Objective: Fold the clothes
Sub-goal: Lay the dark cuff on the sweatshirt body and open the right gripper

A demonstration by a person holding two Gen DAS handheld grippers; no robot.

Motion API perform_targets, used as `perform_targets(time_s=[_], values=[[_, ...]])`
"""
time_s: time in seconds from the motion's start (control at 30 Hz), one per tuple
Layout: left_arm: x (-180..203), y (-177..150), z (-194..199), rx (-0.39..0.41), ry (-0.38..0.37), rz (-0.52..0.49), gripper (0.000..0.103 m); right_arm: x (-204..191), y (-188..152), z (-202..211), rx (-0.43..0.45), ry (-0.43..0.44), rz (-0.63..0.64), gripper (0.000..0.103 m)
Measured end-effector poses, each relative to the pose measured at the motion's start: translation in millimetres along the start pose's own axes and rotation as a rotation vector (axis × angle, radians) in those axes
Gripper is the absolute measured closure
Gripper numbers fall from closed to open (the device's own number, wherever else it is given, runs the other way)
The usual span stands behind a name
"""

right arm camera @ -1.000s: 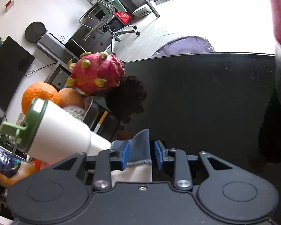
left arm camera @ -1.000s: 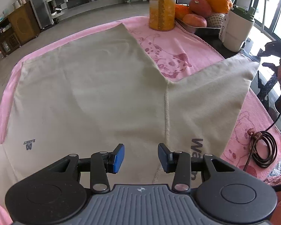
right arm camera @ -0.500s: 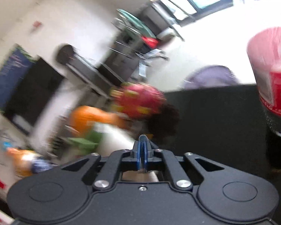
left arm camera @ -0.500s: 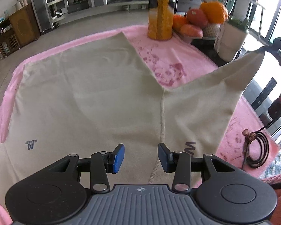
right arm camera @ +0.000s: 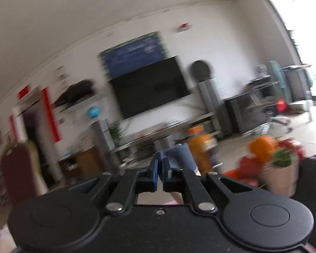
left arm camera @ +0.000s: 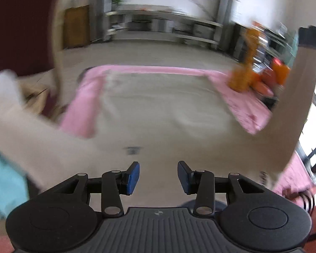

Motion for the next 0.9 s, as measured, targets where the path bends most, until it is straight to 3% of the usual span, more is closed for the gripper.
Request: perform_targets(time_s=[0.1, 0.2, 0.27, 0.33, 0.5, 0.57, 0.7, 0.77, 0.8, 0.83, 0.87, 0.9], values=[[-34.3, 2.7, -0.9, 0.018, 0.023, 0.081, 0.063, -69.9, -28.0, -10.0, -0.074, 0.091, 0.048, 0.099], [-59.9, 0.0, -7.3, 0.018, 0.046, 0.129, 0.063, -131.5, -79.5, -26.3, -0.248, 0.222, 0.090, 0.097], [-72.0, -3.2, -11.7, 0.004, 0.044, 0.165, 0.063, -152.5, -105.3, -30.9, -0.371, 0.313, 0.065, 0.096], [-79.9, -4.9, -15.2, -0.010, 0.038, 0.193, 0.063, -152.4, -107.9, -28.8, -0.418, 0.332, 0.033, 0.087], [-77.1, -6.4, -28.2, -0.047, 0.044, 0.171, 0.063, -89.5, -80.8, -27.9, -0.500, 0.300, -0.050, 0.070], [-73.5, -5.9, -37.1, -0.075, 0.048, 0.151, 0.062, -49.3, -78.2, -26.1, -0.541, 0.262, -0.071, 0.053], [-57.2, 4.2, -61.3, -0.143, 0.032, 0.112, 0.062, 22.3, -118.4, -33.1, -0.676, 0.166, -0.197, 0.050], [-49.2, 9.2, -73.3, -0.178, 0.024, 0.093, 0.062, 54.2, -149.1, -32.7, -0.744, 0.113, -0.302, 0.055], [-45.7, 12.0, -81.5, -0.195, 0.027, 0.080, 0.062, 62.1, -164.0, -35.9, -0.762, 0.103, -0.339, 0.063], [-42.6, 15.1, -91.1, -0.212, 0.035, 0.066, 0.062, 70.5, -174.9, -36.6, -0.777, 0.093, -0.358, 0.084], [-39.5, 17.1, -101.2, -0.232, 0.038, 0.055, 0.062, 78.9, -185.7, -37.2, -0.791, 0.082, -0.376, 0.092], [-37.4, 18.3, -110.0, -0.249, 0.041, 0.050, 0.062, 87.3, -196.5, -37.8, -0.805, 0.072, -0.394, 0.092]])
Point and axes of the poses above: each gripper's, at about its wrist camera, not at the fingertips, and z roughly against the way its jaws point, x to its right, y to its top, the point moved 10 cm from there along -z, roughly the way its jaws point, and after that the axes turned 8 degrees about z, right-handed, at the moved point
